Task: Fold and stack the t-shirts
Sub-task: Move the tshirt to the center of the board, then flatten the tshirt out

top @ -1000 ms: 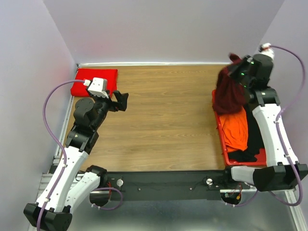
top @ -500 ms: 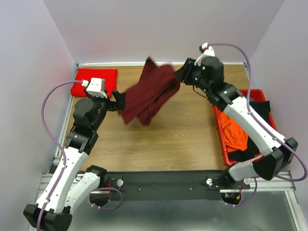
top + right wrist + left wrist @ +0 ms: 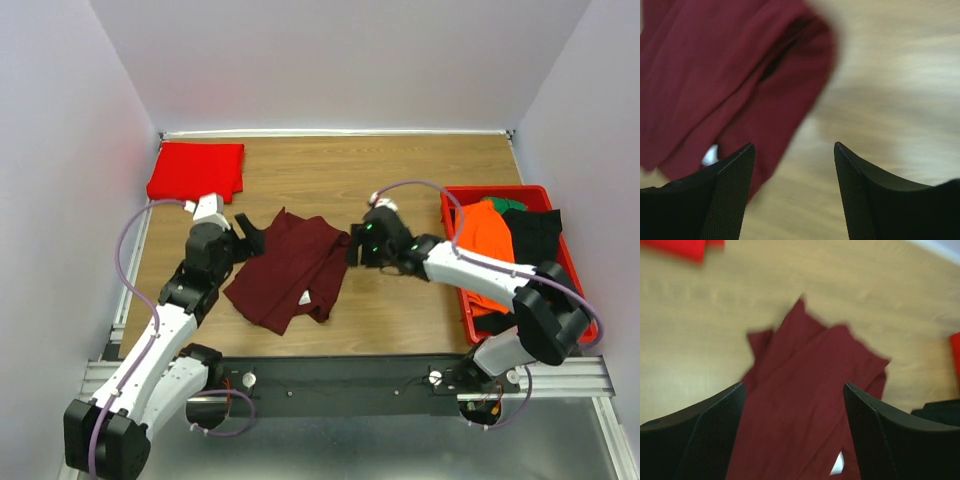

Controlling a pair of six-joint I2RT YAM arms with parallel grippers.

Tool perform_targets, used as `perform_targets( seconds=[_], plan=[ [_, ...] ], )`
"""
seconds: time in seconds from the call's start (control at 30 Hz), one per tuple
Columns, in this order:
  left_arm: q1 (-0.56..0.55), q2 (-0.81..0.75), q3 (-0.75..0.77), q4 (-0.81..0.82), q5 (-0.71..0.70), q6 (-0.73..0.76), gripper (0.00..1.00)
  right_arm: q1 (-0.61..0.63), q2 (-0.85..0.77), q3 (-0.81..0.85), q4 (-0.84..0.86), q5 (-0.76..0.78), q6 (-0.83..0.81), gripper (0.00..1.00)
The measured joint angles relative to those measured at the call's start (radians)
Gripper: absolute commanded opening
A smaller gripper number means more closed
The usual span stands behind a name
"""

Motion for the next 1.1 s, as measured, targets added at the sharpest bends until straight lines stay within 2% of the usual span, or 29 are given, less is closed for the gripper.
perform_targets(
  seconds=[0.13, 0.27, 0.37, 0.4, 0.5, 0.53, 0.57, 0.63, 0.77, 0.93, 1.03, 1.1],
  plan=[
    [-0.003, -0.04, -0.143, -0.023, 0.0, -0.108, 0.84, 0.223, 0.047, -0.012, 0.065, 0.0, 0.055, 0.7],
    [-0.013, -0.077, -0.186, -0.009, -0.002, -0.183, 0.84, 0.383, 0.153, 0.011, 0.101, 0.019, 0.094, 0.69],
    [-0.016, -0.077, -0.23, 0.032, -0.016, -0.231, 0.84, 0.462, 0.244, 0.047, 0.11, 0.039, 0.11, 0.64],
    [-0.017, -0.077, -0.246, 0.035, -0.018, -0.24, 0.83, 0.478, 0.266, 0.059, 0.115, 0.053, 0.113, 0.57],
    [-0.021, -0.068, -0.288, 0.047, -0.031, -0.275, 0.79, 0.484, 0.283, 0.072, 0.129, 0.088, 0.126, 0.35],
    [-0.022, -0.064, -0.3, 0.052, -0.036, -0.284, 0.77, 0.483, 0.284, 0.07, 0.125, 0.108, 0.13, 0.22],
    [-0.023, -0.058, -0.309, 0.055, -0.041, -0.292, 0.72, 0.483, 0.283, 0.068, 0.123, 0.127, 0.135, 0.18],
    [-0.027, -0.043, -0.317, 0.062, -0.051, -0.305, 0.68, 0.479, 0.279, 0.062, 0.117, 0.172, 0.142, 0.09],
    [-0.036, -0.001, -0.317, 0.095, -0.062, -0.312, 0.56, 0.464, 0.229, 0.042, 0.079, 0.265, 0.138, 0.01],
    [-0.068, 0.052, -0.315, 0.126, -0.067, -0.298, 0.55, 0.389, 0.146, 0.011, 0.051, 0.329, 0.133, 0.0],
    [-0.133, 0.091, -0.294, 0.146, -0.066, -0.255, 0.6, 0.327, 0.116, -0.006, 0.047, 0.354, 0.124, 0.0],
    [-0.192, 0.117, -0.27, 0.156, -0.068, -0.235, 0.67, 0.292, 0.111, -0.013, 0.042, 0.371, 0.115, 0.0]
  ],
)
